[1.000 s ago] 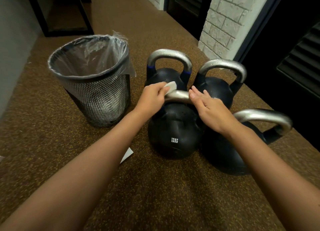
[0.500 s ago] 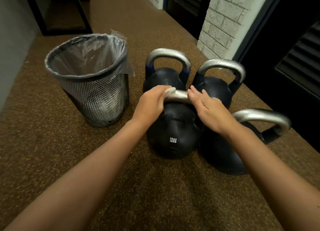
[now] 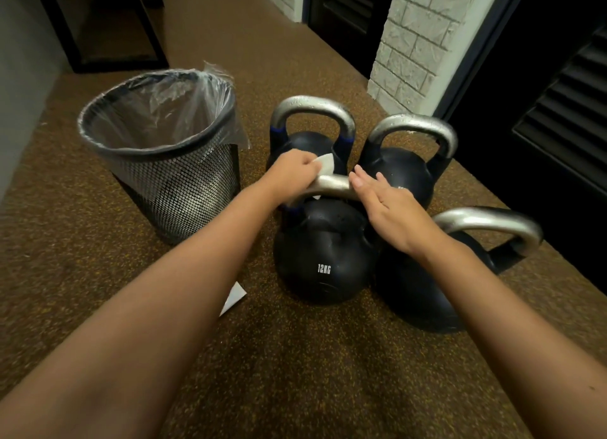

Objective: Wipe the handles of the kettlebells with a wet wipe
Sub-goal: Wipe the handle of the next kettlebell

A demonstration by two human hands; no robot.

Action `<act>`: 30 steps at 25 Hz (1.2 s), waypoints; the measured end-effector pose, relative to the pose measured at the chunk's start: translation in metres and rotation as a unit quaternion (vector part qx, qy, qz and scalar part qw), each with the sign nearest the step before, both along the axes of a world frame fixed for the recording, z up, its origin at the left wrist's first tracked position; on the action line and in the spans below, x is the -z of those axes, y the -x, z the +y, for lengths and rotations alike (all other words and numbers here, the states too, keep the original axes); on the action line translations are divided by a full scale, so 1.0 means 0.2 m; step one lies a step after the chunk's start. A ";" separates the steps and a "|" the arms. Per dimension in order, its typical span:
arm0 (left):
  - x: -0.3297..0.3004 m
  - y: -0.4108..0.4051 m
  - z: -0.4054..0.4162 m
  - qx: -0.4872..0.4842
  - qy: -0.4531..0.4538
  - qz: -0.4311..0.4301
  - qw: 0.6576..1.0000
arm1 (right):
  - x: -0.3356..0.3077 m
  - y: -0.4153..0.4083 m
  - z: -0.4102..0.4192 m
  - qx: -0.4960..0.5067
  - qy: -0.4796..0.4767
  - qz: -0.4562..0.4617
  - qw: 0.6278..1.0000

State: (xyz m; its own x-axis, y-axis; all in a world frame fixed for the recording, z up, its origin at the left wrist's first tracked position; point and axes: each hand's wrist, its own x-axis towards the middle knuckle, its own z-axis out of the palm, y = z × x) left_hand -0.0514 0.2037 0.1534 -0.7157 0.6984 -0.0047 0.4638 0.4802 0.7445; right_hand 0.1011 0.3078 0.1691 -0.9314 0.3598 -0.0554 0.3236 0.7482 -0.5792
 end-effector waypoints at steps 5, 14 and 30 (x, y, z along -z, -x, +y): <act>-0.01 -0.03 0.02 0.060 -0.020 0.011 0.998 | -0.01 -0.01 0.00 0.002 0.003 0.003 1.000; 0.31 -0.06 -0.17 -0.156 -0.130 -0.007 0.979 | 0.00 -0.01 0.00 -0.001 0.016 0.003 1.000; 0.59 -0.43 -0.22 -0.115 -0.193 0.128 0.966 | 0.01 0.00 -0.02 0.005 0.001 -0.002 1.000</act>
